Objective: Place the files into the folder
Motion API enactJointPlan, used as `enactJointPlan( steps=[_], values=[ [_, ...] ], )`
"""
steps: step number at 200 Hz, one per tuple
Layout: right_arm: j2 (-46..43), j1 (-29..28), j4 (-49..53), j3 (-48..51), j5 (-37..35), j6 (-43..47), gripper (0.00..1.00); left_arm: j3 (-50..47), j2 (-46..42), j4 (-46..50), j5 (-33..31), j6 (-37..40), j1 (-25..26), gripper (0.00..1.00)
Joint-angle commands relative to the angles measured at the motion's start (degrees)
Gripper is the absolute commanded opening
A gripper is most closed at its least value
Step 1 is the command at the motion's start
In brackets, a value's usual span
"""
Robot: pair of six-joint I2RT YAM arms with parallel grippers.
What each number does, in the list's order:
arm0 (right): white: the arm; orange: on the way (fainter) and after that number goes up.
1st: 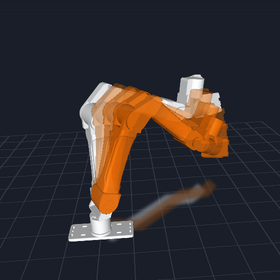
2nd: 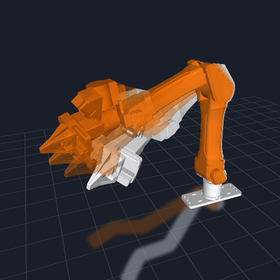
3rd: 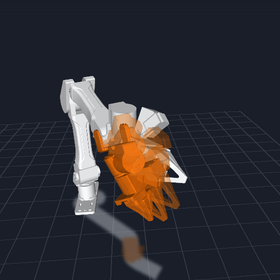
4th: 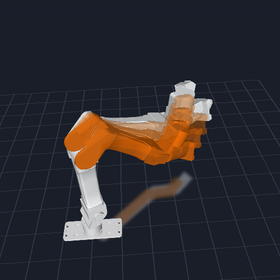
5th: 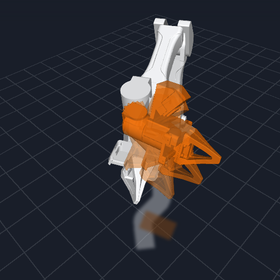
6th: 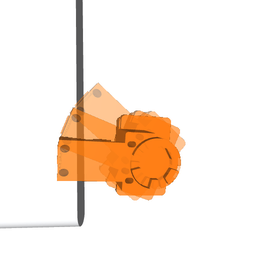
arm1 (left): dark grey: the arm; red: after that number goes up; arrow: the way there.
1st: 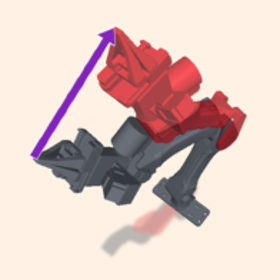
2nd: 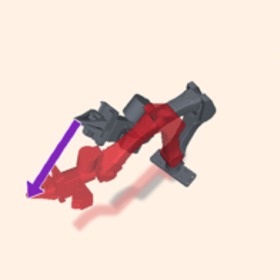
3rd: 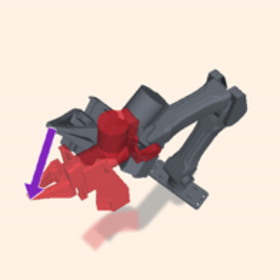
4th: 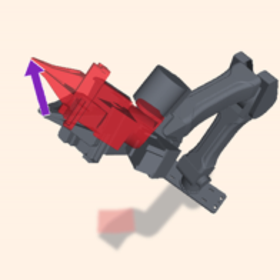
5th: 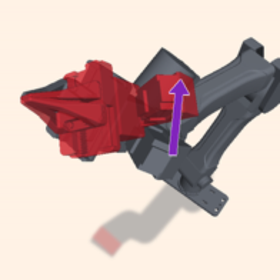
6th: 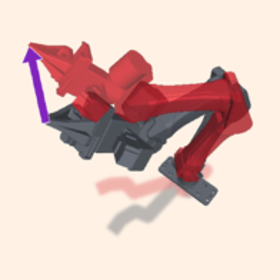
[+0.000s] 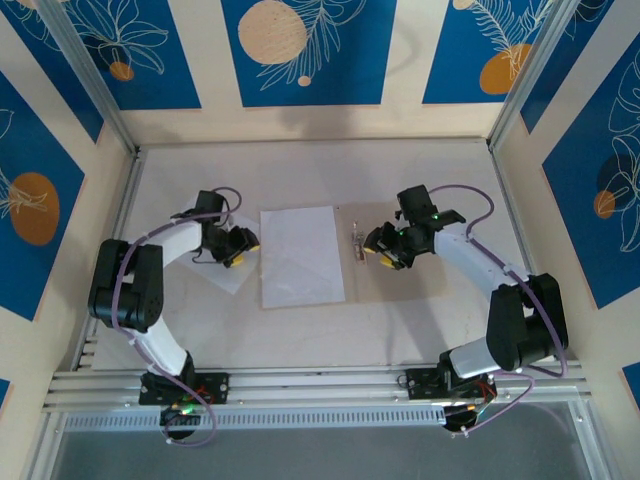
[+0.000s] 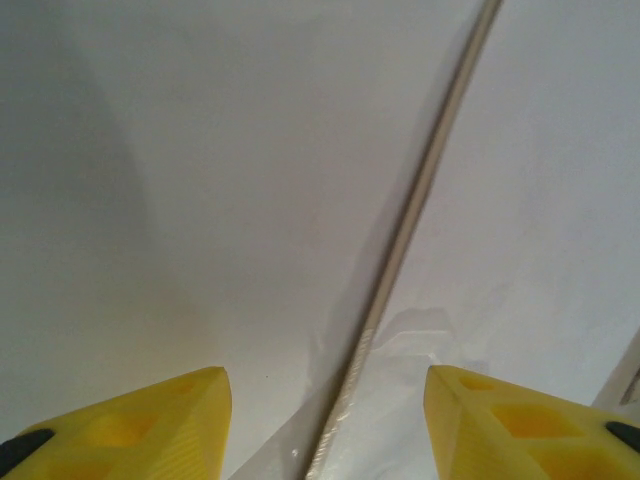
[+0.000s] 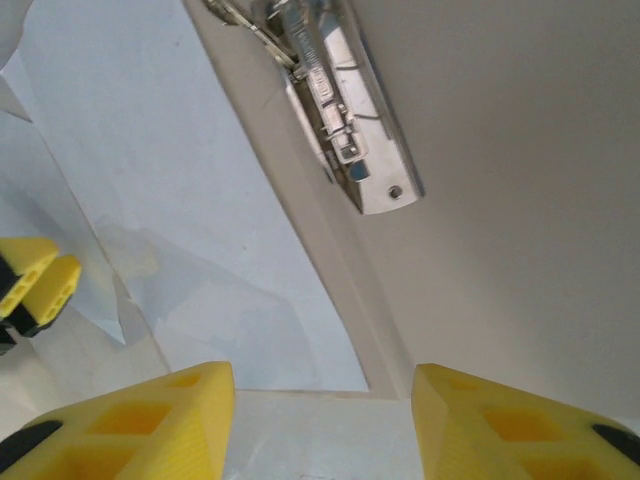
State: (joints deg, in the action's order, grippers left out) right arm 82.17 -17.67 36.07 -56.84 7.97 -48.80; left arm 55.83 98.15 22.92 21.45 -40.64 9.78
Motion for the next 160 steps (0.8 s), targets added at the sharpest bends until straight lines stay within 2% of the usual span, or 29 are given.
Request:
enactJointPlan(
  steps=[1,38,75,116,160],
  values=[
    [-0.3,-0.9,1.7,-2.4,1.3,-1.5,0.51,-1.8,0.5,1.6,0.3,0.1,0.5,0.54],
    [0.9,-2.5,1.3,-3.7,1.0,-1.7,0.51,-2.3,-0.7,11.7,-5.3,3.9,0.1,0.54],
    [3.9,-4.3,0.0,-5.3,1.5,-2.3,0.51,-3.7,-2.8,20.0,-13.8,8.0,-1.9,0.54],
    [9.2,-7.3,-1.7,-9.3,2.3,-2.6,0.51,-3.8,-6.3,28.6,-26.7,11.2,-3.4,0.54],
    [19.7,-14.1,-5.5,-19.6,3.5,-0.4,0.51,-2.7,-13.4,25.6,-21.2,11.3,-3.7,0.57]
  ],
)
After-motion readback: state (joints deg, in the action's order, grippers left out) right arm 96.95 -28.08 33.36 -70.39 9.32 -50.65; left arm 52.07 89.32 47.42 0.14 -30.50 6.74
